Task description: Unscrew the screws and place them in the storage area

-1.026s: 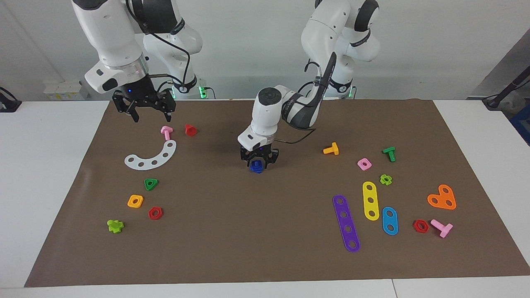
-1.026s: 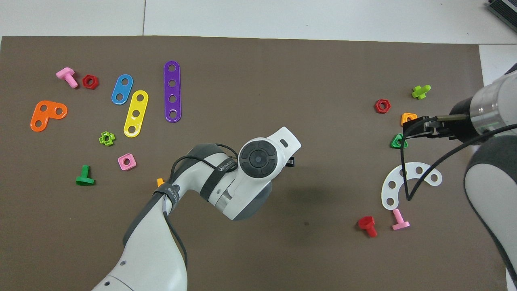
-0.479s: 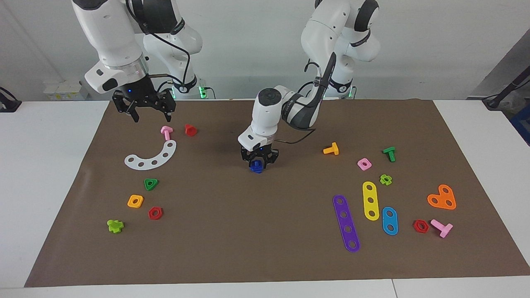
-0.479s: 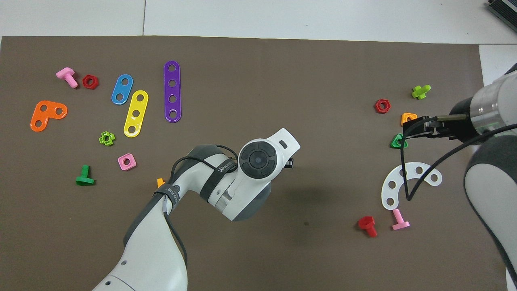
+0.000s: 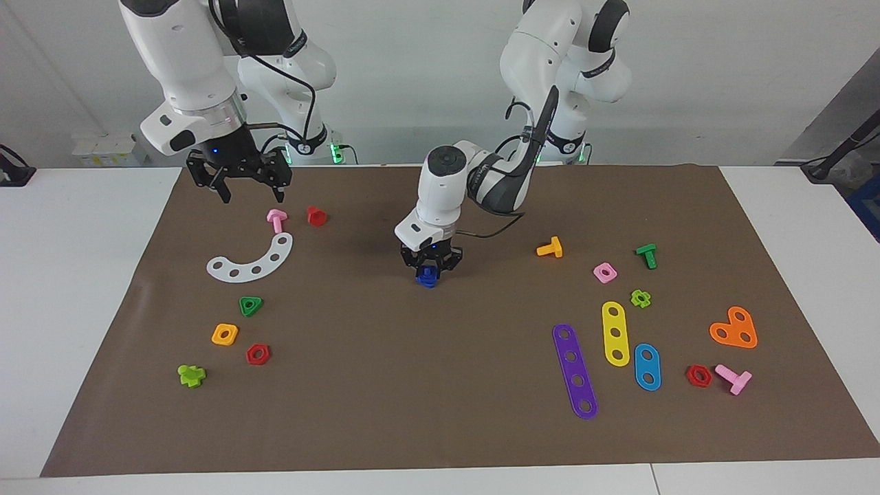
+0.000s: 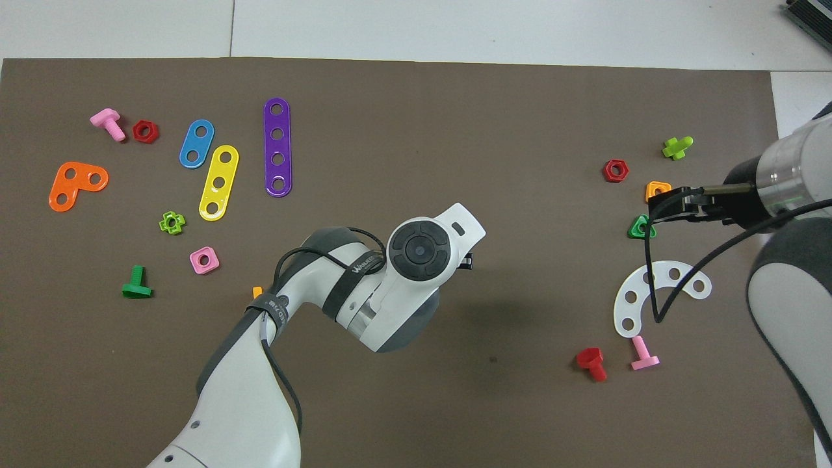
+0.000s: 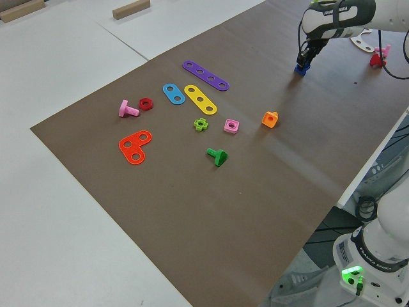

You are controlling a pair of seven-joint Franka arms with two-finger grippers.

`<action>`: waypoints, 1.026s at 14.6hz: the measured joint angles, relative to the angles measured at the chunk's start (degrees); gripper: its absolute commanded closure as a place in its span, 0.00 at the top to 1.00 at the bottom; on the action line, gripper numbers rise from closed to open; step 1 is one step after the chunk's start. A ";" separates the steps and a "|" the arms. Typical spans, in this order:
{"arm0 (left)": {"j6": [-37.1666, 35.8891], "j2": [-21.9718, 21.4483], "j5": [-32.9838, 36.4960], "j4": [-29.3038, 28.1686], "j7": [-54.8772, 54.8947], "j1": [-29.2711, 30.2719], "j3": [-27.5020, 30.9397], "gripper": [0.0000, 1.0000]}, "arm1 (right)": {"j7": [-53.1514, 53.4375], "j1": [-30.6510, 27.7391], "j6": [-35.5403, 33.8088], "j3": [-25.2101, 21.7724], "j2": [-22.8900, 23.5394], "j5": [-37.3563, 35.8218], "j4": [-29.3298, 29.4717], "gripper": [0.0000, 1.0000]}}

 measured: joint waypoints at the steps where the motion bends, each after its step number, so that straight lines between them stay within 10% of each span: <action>1: -2.91 0.00 0.00 2.04 -0.44 0.00 0.01 0.00 | 0.00 0.00 0.00 0.00 0.00 0.00 0.00 1.00; 7: -16.22 -0.07 -1.49 12.46 -3.84 1.40 1.21 0.00 | 0.00 -0.04 0.00 -0.28 0.00 0.00 -0.03 1.00; 15: -24.68 -3.02 -1.90 12.73 16.19 22.05 1.65 0.00 | 5.00 6.04 5.95 0.44 0.16 0.01 -3.23 0.98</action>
